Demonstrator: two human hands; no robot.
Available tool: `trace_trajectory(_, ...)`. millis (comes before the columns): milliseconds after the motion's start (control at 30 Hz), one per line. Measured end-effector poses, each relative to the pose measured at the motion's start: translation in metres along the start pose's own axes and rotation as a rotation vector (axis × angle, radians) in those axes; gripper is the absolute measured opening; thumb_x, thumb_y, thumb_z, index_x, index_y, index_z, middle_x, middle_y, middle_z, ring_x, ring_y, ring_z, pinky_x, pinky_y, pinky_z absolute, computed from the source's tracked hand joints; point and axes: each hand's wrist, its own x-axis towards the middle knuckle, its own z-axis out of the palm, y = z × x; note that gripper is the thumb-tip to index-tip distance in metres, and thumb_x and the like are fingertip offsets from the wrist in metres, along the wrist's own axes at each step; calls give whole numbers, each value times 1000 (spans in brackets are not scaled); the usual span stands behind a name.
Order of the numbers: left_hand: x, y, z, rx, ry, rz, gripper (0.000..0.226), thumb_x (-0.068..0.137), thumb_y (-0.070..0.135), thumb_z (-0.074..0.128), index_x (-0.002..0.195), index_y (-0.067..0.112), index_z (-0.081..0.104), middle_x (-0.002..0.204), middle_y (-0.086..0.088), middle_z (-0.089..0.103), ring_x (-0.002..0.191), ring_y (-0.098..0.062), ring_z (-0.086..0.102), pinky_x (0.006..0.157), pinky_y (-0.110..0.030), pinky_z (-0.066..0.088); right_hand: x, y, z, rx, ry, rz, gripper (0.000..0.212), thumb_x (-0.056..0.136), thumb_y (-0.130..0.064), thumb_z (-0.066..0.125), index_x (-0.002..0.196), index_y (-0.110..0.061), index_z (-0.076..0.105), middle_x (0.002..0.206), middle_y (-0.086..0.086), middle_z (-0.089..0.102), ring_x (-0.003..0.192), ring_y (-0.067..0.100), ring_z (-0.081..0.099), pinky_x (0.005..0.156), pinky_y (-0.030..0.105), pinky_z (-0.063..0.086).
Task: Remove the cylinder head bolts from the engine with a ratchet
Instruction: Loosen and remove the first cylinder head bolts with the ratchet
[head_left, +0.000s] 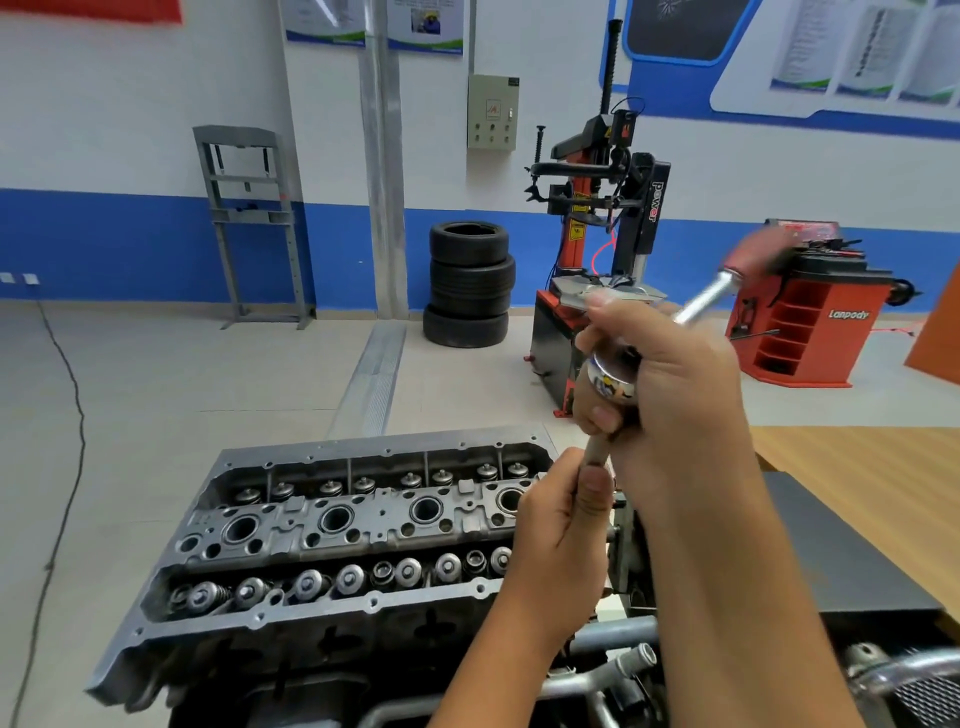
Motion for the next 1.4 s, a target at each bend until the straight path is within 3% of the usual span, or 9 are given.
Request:
trace_trajectory(167, -1, 5, -1, 12, 8, -19, 74, 92, 79, 45, 89, 5, 48, 72, -22, 37, 62, -35, 32, 52, -39, 33, 12, -18, -4, -51, -315, 314, 23, 75, -31, 75, 81, -16, 59, 65, 3, 63, 36, 16, 46, 43, 23, 36)
trace_trajectory(267, 4, 7, -10, 13, -63, -18, 70, 93, 74, 48, 91, 4, 57, 75, -11, 54, 69, -21, 48, 69, -26, 44, 12, -20, 4, -77, -294, 374, 30, 74, -34, 75, 92, -12, 67, 77, 5, 74, 62, 23, 73, 61, 35, 63)
trace_trajectory(433, 24, 32, -18, -48, -163, -1, 51, 104, 53, 36, 84, 13, 60, 71, -4, 60, 64, -11, 53, 62, -22, 43, 21, -34, 7, -33, -136, 526, 28, 99, -40, 61, 81, -20, 52, 59, -1, 61, 44, 20, 59, 51, 27, 51)
trace_trajectory(567, 24, 28, -2, -150, -79, -3, 47, 105, 51, 39, 72, 18, 44, 60, 11, 35, 57, -9, 28, 57, -31, 23, 14, -22, 14, -38, -57, 426, 31, 102, -44, 58, 86, -20, 48, 55, -2, 56, 38, 19, 52, 44, 22, 38)
trace_trajectory(767, 28, 21, 4, -193, -82, 65, 40, 109, 28, 39, 86, 39, 69, 76, 21, 63, 68, 3, 52, 63, -15, 44, -2, 1, 21, 20, 348, -73, 28, 103, -36, 61, 97, -9, 58, 59, 3, 67, 43, 26, 64, 41, 28, 41)
trace_trajectory(867, 25, 29, 3, -184, -69, 47, 45, 97, 69, 50, 74, 31, 57, 63, 14, 45, 59, -5, 34, 56, -25, 28, 7, -9, 16, -67, 106, 140, 24, 97, -36, 69, 94, -14, 57, 58, 0, 63, 40, 21, 58, 42, 24, 39)
trace_trajectory(967, 24, 25, -2, -165, -94, -11, 66, 85, 81, 54, 68, 18, 41, 60, -7, 27, 57, -20, 22, 57, -39, 19, 16, -22, 9, -62, -217, 369, 32, 81, -33, 76, 91, -20, 49, 59, -2, 56, 39, 17, 50, 43, 21, 35)
trace_trajectory(1200, 24, 26, -1, -173, -109, 1, 52, 89, 78, 52, 67, 30, 50, 58, 8, 36, 55, -8, 27, 53, -28, 23, 0, 0, 14, -43, 179, -74, 28, 89, -27, 79, 89, -11, 57, 60, 0, 62, 43, 22, 61, 40, 26, 39)
trace_trajectory(1400, 25, 21, -6, -161, -151, -47, 63, 82, 82, 58, 68, 22, 45, 57, 3, 34, 52, -12, 27, 54, -37, 19, 14, -24, 9, -56, -257, 373, 39, 73, -30, 78, 95, -20, 47, 59, -3, 53, 38, 16, 48, 42, 21, 33)
